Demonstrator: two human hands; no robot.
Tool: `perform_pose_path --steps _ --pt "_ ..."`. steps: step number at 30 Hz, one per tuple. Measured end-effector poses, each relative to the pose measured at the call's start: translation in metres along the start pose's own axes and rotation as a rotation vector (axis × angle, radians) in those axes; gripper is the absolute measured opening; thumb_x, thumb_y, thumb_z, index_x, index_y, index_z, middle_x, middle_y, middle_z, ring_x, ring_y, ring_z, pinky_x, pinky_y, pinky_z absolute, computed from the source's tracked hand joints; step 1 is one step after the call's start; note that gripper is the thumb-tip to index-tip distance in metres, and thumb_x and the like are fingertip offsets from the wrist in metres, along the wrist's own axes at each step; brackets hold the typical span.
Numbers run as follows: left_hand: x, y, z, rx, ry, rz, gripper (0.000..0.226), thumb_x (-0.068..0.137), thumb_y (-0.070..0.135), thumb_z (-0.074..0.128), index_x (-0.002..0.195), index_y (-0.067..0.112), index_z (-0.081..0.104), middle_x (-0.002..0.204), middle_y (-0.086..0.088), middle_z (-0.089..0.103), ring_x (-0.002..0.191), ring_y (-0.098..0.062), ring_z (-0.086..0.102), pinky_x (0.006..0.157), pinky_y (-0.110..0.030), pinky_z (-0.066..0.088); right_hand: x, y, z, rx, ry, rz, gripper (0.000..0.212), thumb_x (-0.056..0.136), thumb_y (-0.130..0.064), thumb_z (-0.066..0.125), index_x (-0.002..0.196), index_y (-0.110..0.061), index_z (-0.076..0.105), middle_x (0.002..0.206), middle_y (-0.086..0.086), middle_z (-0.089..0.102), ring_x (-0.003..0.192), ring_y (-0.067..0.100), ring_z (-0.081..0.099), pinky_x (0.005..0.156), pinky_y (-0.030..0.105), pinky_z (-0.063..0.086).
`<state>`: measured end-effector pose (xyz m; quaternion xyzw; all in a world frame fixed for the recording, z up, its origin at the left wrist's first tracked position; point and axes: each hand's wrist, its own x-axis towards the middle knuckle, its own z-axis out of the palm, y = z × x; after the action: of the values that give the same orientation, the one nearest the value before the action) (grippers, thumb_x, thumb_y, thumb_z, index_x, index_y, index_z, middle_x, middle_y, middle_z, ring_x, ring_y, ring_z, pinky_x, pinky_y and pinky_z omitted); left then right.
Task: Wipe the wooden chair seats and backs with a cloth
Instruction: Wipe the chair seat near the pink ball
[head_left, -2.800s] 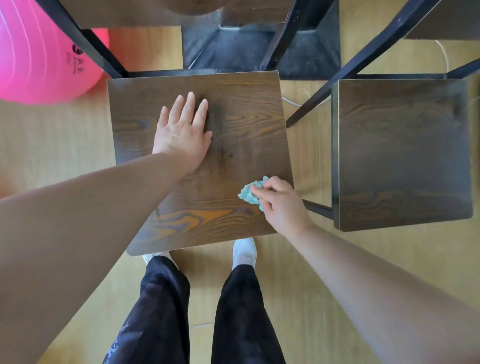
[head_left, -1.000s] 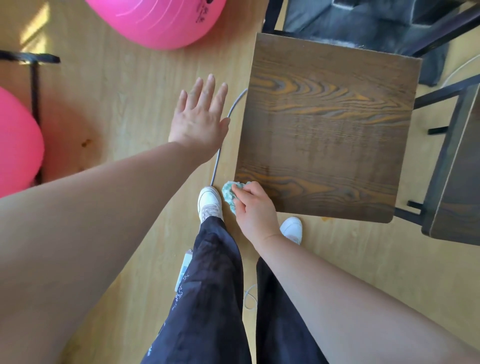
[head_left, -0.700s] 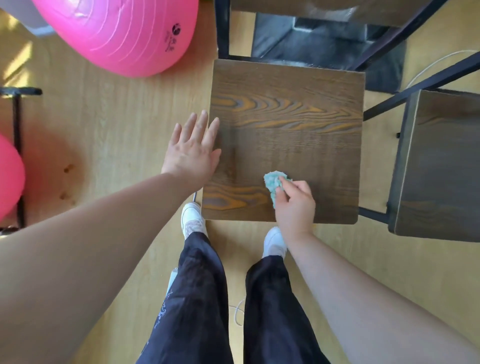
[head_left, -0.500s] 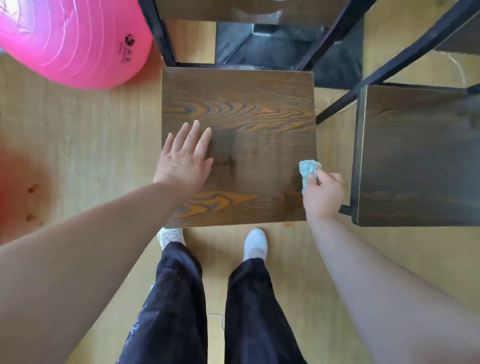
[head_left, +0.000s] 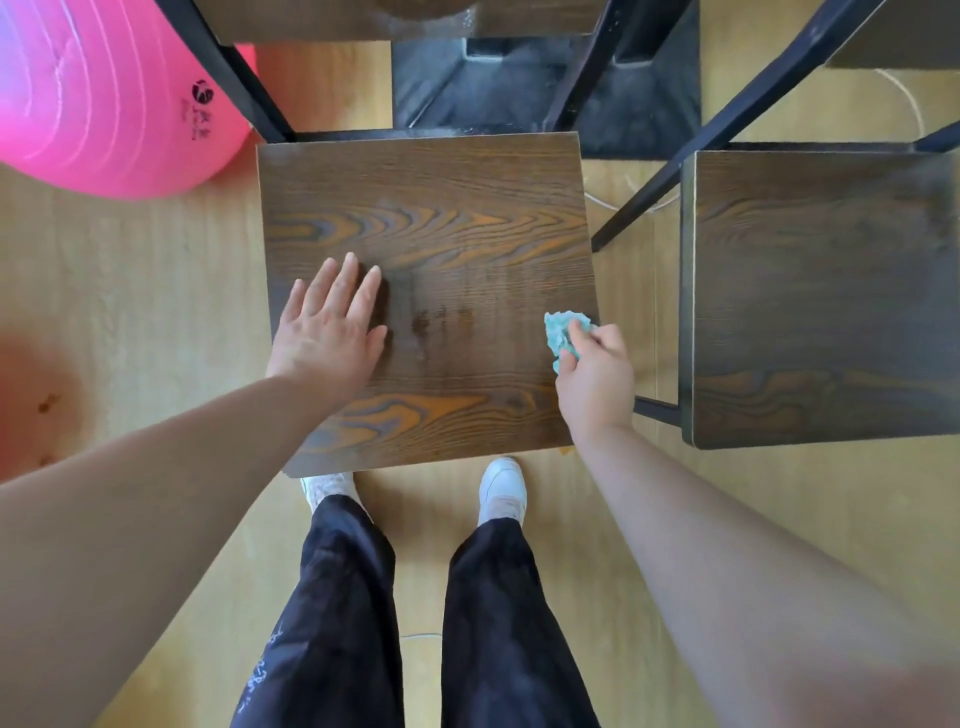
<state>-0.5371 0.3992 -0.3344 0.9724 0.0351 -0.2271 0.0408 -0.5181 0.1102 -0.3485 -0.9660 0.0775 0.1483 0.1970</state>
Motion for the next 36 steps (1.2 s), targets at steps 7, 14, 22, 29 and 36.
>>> perform_pose_path --steps 7,14,22,29,36 --pt "-0.013 -0.037 0.002 -0.016 -0.008 -0.025 0.064 0.103 0.041 0.031 0.159 0.021 0.006 0.167 -0.004 0.001 0.153 -0.023 -0.004 0.124 -0.044 0.004 -0.018 -0.052 0.03 -0.019 -0.03 -0.078 0.041 0.09 -0.007 0.06 0.13 -0.017 0.064 0.116 0.006 0.054 0.101 0.027 0.057 0.086 0.037 0.052" --pt "-0.018 -0.091 0.001 -0.042 -0.002 -0.11 0.063 0.105 0.04 0.026 0.159 0.02 0.001 0.167 -0.006 -0.003 0.153 -0.025 -0.005 0.124 -0.046 0.004 -0.05 -0.131 0.072 0.037 -0.074 -0.106 0.04 0.093 -0.012 0.061 0.133 -0.015 0.061 0.118 0.003 0.053 0.103 0.022 0.058 0.091 0.035 0.054" --pt "-0.031 -0.144 -0.002 -0.101 0.022 -0.177 0.063 0.104 0.041 0.025 0.158 0.02 0.0 0.167 -0.007 -0.003 0.153 -0.026 -0.005 0.123 -0.047 0.005 -0.101 -0.216 0.125 0.087 -0.189 -0.345 0.042 0.085 -0.004 0.067 0.125 -0.015 0.067 0.104 0.006 0.057 0.09 0.029 0.058 0.078 0.04 0.057" --pt "-0.042 -0.163 0.001 -0.11 0.014 -0.193 0.064 0.104 0.043 0.023 0.158 0.02 -0.001 0.166 -0.006 -0.004 0.153 -0.025 -0.006 0.124 -0.047 0.005 -0.112 -0.222 0.132 0.032 -0.226 -0.43 0.042 0.083 -0.005 0.068 0.125 -0.015 0.067 0.105 0.006 0.057 0.09 0.03 0.055 0.078 0.04 0.055" --pt "-0.038 -0.15 -0.006 -0.091 0.015 -0.195 0.064 0.104 0.043 0.021 0.158 0.021 -0.003 0.166 -0.006 -0.006 0.153 -0.025 -0.007 0.124 -0.047 0.004 -0.131 -0.197 0.13 -0.149 -0.478 -0.693 0.046 0.083 -0.003 0.067 0.126 -0.016 0.062 0.124 0.008 0.054 0.101 0.03 0.051 0.077 0.041 0.055"
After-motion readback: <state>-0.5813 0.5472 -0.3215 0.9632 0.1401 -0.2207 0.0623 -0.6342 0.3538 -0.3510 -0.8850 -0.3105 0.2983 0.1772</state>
